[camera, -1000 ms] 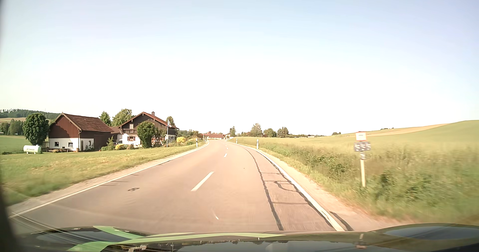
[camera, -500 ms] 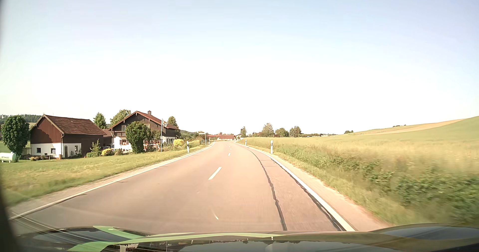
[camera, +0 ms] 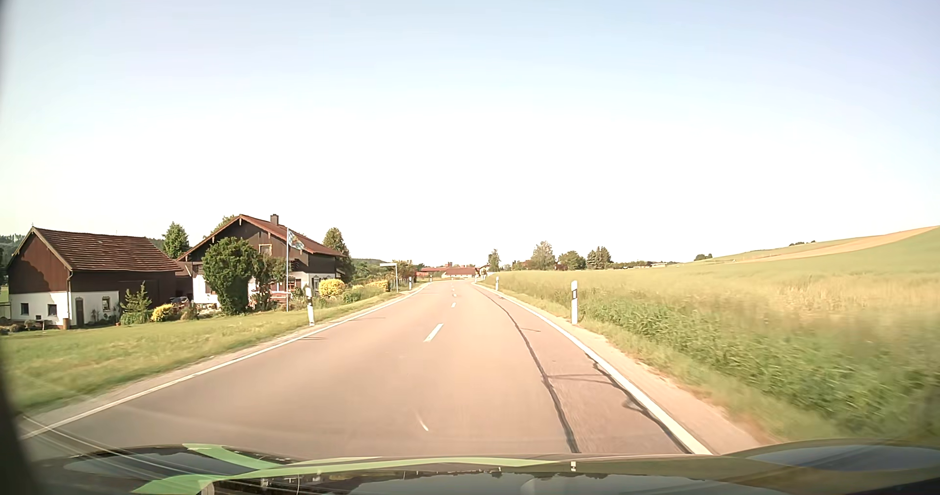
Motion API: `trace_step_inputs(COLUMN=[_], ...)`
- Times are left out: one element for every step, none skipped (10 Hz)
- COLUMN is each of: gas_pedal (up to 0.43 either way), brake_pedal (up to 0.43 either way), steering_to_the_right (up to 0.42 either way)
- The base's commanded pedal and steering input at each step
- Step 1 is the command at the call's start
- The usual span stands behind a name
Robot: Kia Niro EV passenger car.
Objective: Follow the waypoints while adhering to traffic rules and regulations
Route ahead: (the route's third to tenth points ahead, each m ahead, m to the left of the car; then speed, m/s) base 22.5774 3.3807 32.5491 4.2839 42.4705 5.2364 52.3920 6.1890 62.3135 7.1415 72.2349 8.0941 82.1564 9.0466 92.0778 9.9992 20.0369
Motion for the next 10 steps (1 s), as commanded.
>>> trace_step_inputs(gas_pedal=[0.098, 0.047, 0.039, 0.039, 0.039, 0.039, 0.047, 0.047, 0.047, 0.0], brake_pedal=[0.0, 0.0, 0.0, 0.0, 0.0, 0.0, 0.0, 0.0, 0.0, 0.0], steering_to_the_right=[-0.018, -0.019, -0.019, -0.019, -0.019, -0.019, -0.019, -0.019, -0.018, -0.015])
